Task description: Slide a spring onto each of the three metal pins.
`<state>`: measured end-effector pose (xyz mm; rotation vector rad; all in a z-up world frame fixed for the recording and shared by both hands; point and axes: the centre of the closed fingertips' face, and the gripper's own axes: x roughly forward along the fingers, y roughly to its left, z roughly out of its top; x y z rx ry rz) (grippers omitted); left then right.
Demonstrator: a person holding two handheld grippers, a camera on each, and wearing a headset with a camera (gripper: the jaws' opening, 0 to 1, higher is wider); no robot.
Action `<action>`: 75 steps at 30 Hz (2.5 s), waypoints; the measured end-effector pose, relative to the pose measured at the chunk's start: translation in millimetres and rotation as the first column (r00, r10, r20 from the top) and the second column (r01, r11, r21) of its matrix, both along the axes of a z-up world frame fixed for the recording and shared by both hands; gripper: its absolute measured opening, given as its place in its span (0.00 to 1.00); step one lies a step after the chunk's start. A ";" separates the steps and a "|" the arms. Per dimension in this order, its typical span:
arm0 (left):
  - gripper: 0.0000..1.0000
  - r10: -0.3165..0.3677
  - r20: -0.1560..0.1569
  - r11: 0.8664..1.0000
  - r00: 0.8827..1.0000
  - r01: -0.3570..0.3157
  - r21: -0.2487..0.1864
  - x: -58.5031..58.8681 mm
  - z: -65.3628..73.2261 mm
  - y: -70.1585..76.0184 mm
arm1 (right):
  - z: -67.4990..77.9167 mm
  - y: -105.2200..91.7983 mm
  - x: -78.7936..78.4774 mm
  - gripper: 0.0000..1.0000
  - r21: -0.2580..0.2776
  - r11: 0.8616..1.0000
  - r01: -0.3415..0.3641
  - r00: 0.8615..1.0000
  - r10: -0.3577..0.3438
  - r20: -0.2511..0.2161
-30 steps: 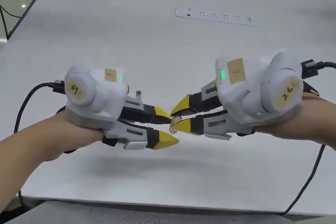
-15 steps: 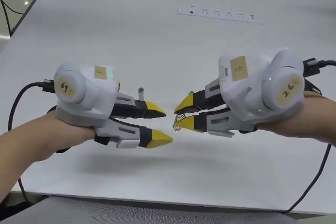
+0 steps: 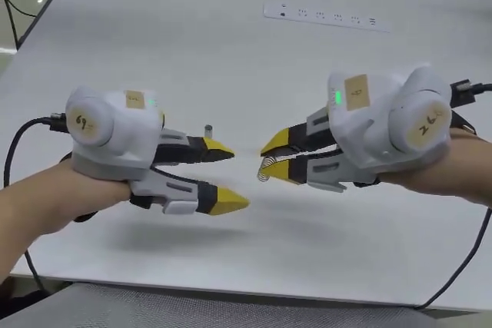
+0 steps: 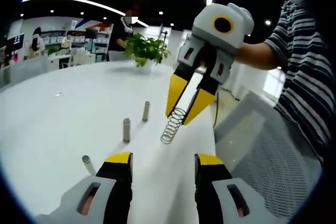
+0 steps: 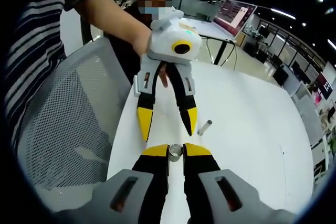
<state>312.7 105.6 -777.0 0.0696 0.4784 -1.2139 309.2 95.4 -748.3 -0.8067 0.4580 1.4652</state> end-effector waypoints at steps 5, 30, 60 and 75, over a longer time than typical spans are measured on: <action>0.47 0.036 0.001 0.999 0.999 -0.036 -0.003 3.6 1.6 10.4 | -2.7 -2.3 -0.4 0.06 -0.010 1.000 0.001 1.000 -0.001 -0.003; 0.89 0.162 -0.002 0.987 0.987 -0.162 -0.020 6.9 2.2 55.4 | -2.2 -3.1 2.3 0.07 -0.016 1.000 0.009 1.000 -0.009 0.019; 0.98 0.235 0.015 0.971 0.972 -0.234 -0.037 12.8 8.7 80.4 | -11.0 10.8 4.6 0.06 -0.034 0.999 -0.009 1.000 0.008 -0.010; 0.98 0.238 0.014 0.970 0.971 -0.237 -0.043 7.4 9.1 82.4 | 3.2 34.8 18.0 0.06 -0.009 0.999 -0.038 0.999 0.038 0.014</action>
